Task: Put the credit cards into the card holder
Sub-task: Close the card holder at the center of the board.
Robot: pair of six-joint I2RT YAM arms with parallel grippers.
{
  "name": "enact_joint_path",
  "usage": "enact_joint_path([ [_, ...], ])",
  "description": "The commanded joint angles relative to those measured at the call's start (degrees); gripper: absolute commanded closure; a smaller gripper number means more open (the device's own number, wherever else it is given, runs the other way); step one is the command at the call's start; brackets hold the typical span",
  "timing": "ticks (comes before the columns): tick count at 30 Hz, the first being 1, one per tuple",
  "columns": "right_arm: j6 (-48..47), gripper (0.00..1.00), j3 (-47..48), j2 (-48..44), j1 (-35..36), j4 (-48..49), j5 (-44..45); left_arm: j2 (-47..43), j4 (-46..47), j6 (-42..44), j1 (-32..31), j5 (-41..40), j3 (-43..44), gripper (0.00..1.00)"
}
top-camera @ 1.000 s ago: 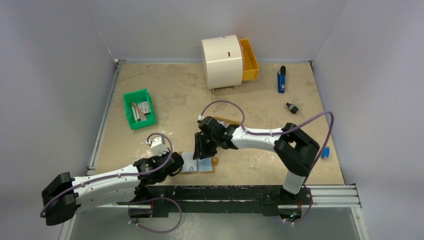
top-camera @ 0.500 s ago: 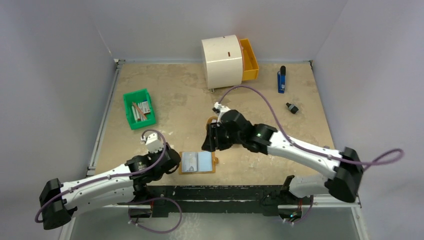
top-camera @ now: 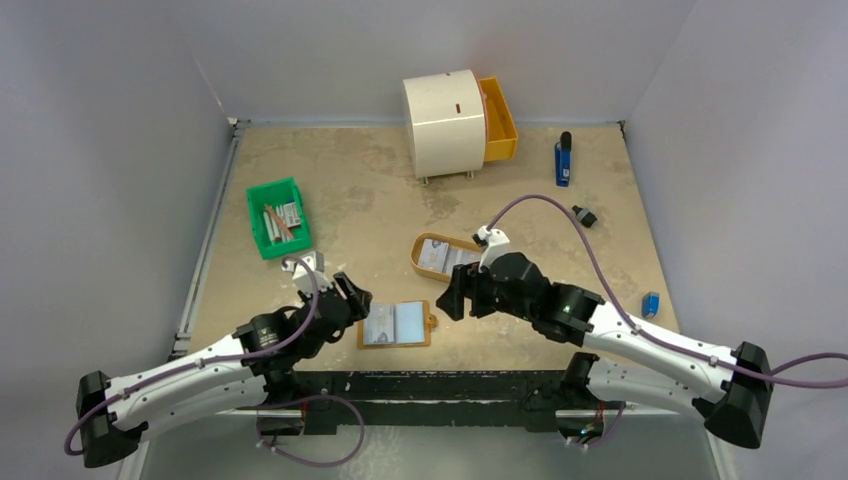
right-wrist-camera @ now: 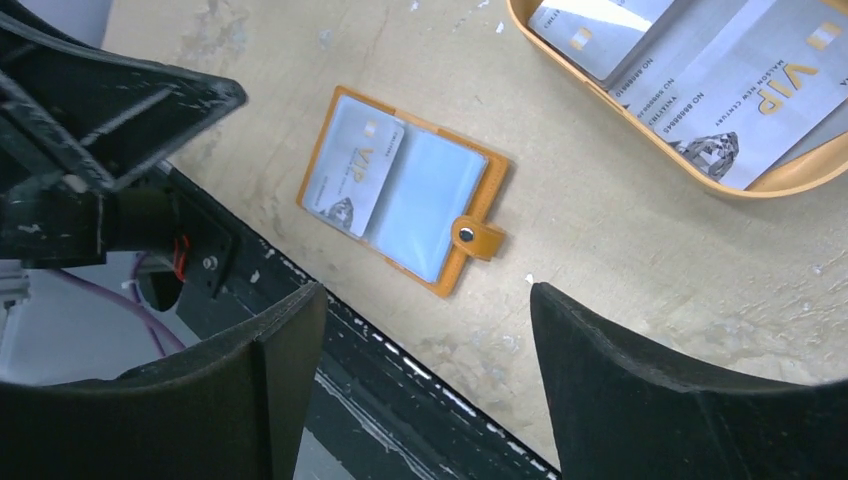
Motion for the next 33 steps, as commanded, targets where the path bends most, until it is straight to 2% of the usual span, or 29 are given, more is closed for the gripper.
enact_joint_path([
  [1, -1.00, 0.23, 2.48, 5.28, -0.04, -1.23, -0.33, -2.84, -0.21, 1.15, -0.03, -3.01, -0.23, 0.42],
  [6, 2.49, 0.25, 2.76, 13.91, -0.03, 1.18, -1.43, 0.25, -2.90, -3.18, -0.03, -1.30, -1.27, 0.41],
  [10, 2.27, 0.29, 8.13, 21.21, 0.15, 0.25, -0.47, 1.68, -2.27, -6.29, -0.03, 0.21, -4.01, 0.42],
  [19, 4.37, 0.31, 19.92, 35.15, 2.56, -11.17, 3.38, -1.84, 0.43, -7.22, -0.03, 1.73, -8.63, 0.43],
  [27, 4.81, 0.36, 27.91, 42.93, 3.66, -19.10, 6.83, -2.32, -0.72, -8.30, -0.03, 1.88, -9.82, 0.44],
  [33, 3.98, 0.38, 28.17, 45.51, 3.84, -19.51, 5.99, -3.34, -1.08, -8.60, -0.03, 2.26, -10.47, 0.44],
])
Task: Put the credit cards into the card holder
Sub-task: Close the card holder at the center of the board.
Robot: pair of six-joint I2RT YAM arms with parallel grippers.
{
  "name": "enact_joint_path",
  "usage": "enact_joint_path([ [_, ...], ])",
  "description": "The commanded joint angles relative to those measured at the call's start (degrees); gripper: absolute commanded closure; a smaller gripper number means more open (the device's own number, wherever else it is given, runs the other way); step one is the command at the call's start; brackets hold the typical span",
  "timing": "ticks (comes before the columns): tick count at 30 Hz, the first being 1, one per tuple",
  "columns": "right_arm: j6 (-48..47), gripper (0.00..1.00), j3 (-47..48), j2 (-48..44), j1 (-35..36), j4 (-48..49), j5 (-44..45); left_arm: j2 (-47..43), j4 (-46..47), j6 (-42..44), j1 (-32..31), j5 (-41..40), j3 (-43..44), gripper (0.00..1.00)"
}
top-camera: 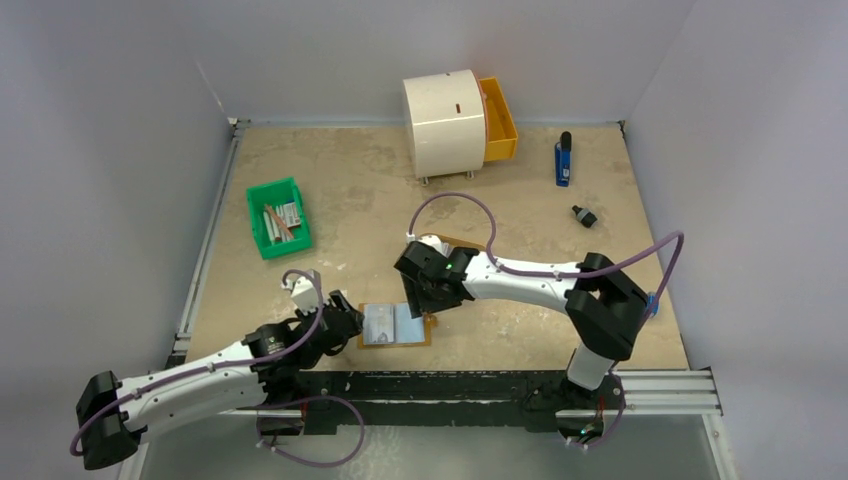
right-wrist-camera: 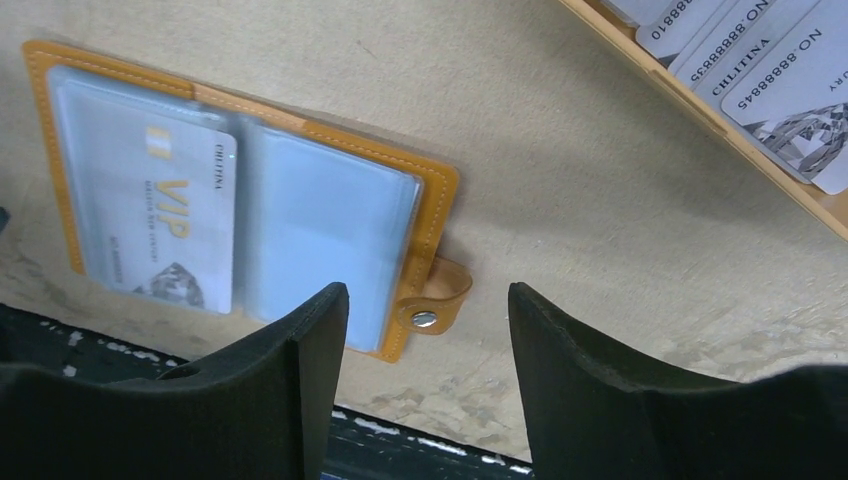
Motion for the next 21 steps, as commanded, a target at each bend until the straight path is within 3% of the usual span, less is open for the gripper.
enact_joint_path([
  [1, 0.13, 0.39, 1.44, 0.77, 0.42, -2.74, 1.11, -1.13, 0.80, -0.91, -0.05, 0.19, -0.77, 0.44],
  [9, 0.84, 0.49, -2.12, -0.30, 0.42, -0.82, 0.06, -0.35, 3.17, 0.21, -0.10, 1.94, -1.44, 0.44],
  [21, 4.32, 0.65, -10.73, -7.34, 0.39, -0.97, -1.15, 12.99, 17.07, 5.47, -0.05, 8.44, -0.73, 0.49],
])
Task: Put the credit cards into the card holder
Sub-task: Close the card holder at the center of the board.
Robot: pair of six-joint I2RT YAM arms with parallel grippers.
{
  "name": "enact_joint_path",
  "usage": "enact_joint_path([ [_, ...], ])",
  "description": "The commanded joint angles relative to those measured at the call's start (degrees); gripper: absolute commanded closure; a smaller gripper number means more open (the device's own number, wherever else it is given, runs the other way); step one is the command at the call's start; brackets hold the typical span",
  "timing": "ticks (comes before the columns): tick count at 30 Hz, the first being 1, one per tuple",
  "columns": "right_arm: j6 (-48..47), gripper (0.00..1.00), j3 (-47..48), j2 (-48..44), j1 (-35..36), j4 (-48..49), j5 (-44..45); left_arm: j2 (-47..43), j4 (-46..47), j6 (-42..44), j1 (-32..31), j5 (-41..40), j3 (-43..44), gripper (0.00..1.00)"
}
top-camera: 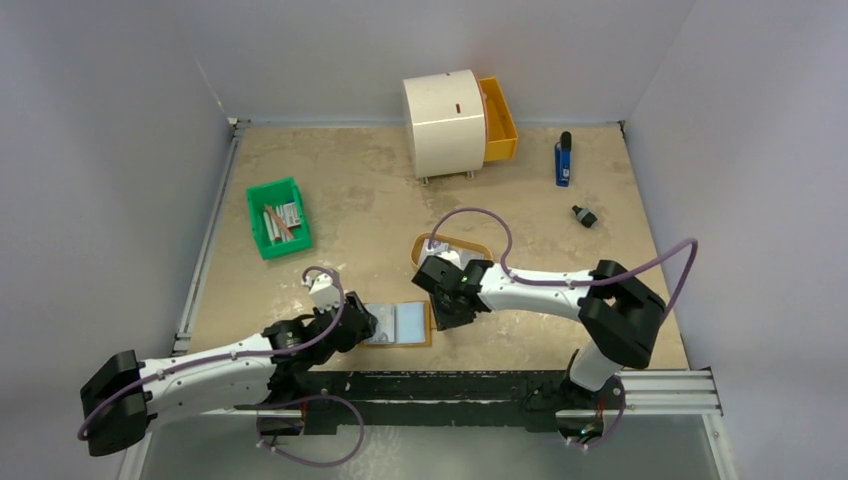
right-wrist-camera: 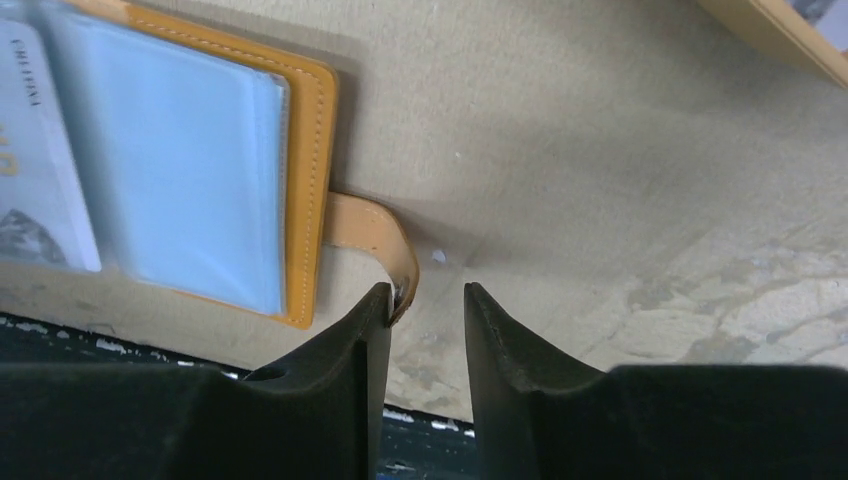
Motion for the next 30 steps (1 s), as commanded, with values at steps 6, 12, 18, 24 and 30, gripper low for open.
enact_joint_path([
  [6, 2.42, 0.64, -3.50, -5.49, 0.37, 2.33, 0.75, 7.62, 10.05, 4.65, -0.05, 3.95, 1.46, 0.51],
  [12, 3.31, 0.65, -4.01, -4.39, -0.47, 4.49, 1.08, 9.92, 11.17, 5.54, -0.05, 4.35, 2.61, 0.52],
  [18, 4.48, 0.78, -5.97, -5.92, -0.73, 5.28, -0.10, 8.18, 9.26, 5.08, -0.05, 4.01, 2.49, 0.53],
  [24, 4.91, 0.93, -6.83, -7.86, -0.73, 4.35, 0.02, 6.32, 8.75, 4.28, -0.05, 3.84, 1.59, 0.53],
  [30, 4.61, 1.00, -4.70, -11.65, -0.81, 1.47, 3.28, 7.83, 11.27, 5.45, -0.05, 4.57, 2.36, 0.54],
])
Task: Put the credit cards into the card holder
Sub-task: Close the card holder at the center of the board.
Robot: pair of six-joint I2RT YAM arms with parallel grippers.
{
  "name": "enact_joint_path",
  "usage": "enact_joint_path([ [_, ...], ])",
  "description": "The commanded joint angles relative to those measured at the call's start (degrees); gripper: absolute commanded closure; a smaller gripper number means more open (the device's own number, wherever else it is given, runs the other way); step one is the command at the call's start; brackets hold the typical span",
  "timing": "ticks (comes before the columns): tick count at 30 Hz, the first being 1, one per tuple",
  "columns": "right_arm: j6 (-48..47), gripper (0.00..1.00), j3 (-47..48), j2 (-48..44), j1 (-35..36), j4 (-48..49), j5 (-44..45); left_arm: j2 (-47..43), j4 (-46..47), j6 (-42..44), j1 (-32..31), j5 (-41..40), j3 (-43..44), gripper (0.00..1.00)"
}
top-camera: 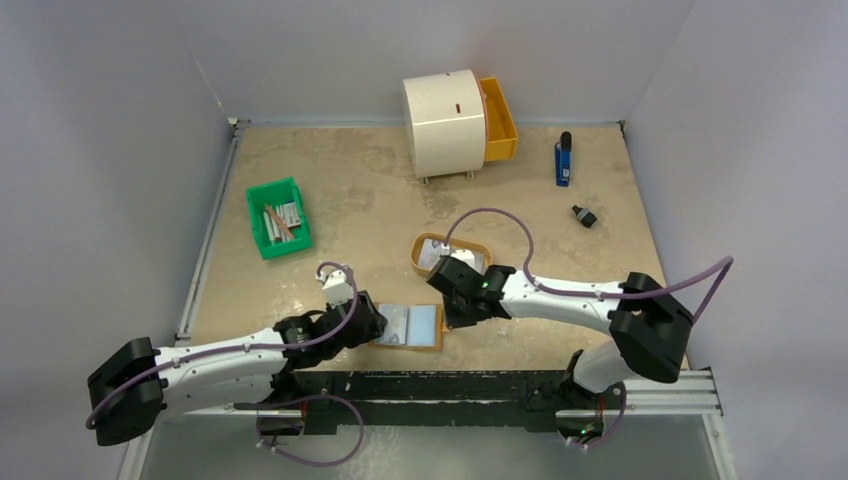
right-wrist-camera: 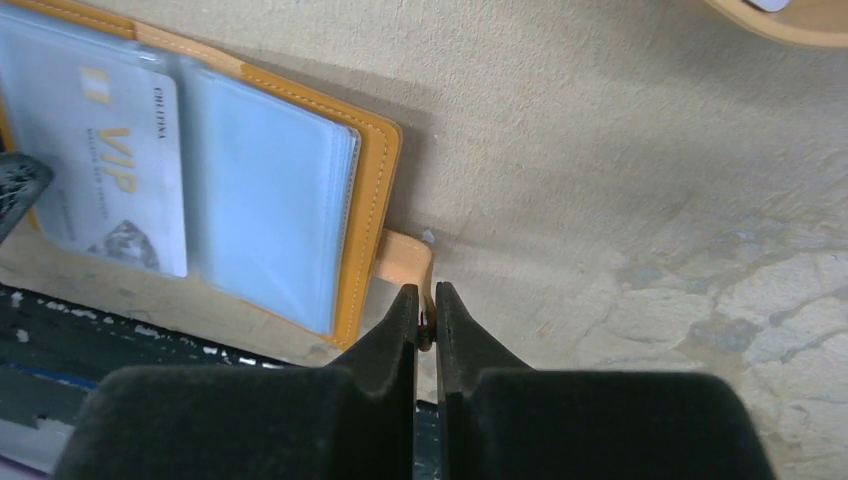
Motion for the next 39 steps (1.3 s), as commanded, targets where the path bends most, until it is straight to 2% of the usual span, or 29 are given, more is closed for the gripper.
enact_joint_path([
  [1, 0.45, 1.00, 2.47, -4.38, -0.11, -3.04, 3.56, 1.46, 3.19, 1.62, -0.05, 0.72, 1.28, 0.55],
  [11, -2.50, 1.00, 4.13, -11.46, -2.07, -2.73, 2.25, 10.01, 10.37, 5.29, -0.06, 1.60, 6.42, 0.56],
  [16, -4.82, 1.00, 3.63, -15.30, -2.07, -0.52, 1.42, 15.79, 15.61, 6.80, -0.11, 3.49, 9.42, 0.56],
  [19, -6.70, 1.00, 3.19, -16.39, -2.07, 1.60, -0.18, 17.81, 15.58, 7.02, -0.05, 3.53, 11.54, 0.57],
  [22, -8.03, 1.00, 3.17, -16.37, -2.07, 3.27, -2.09, 15.43, 13.17, 6.17, -0.05, 1.05, 11.43, 0.56],
  [31, -9.38, 1.00, 4.12, -13.37, -2.08, 5.72, -4.32, -0.32, 2.03, -0.51, 0.04, -7.53, 3.79, 0.56],
  [34, -9.31, 1.00, 4.59, -11.86, -2.07, 6.99, -4.93, -0.70, 0.26, -2.61, 0.13, -8.53, 2.04, 0.61],
  [39, -9.63, 1.00, 6.25, -8.47, -2.11, 9.28, -5.39, 5.02, 2.56, -3.30, 0.28, -7.54, 1.41, 0.74],
])
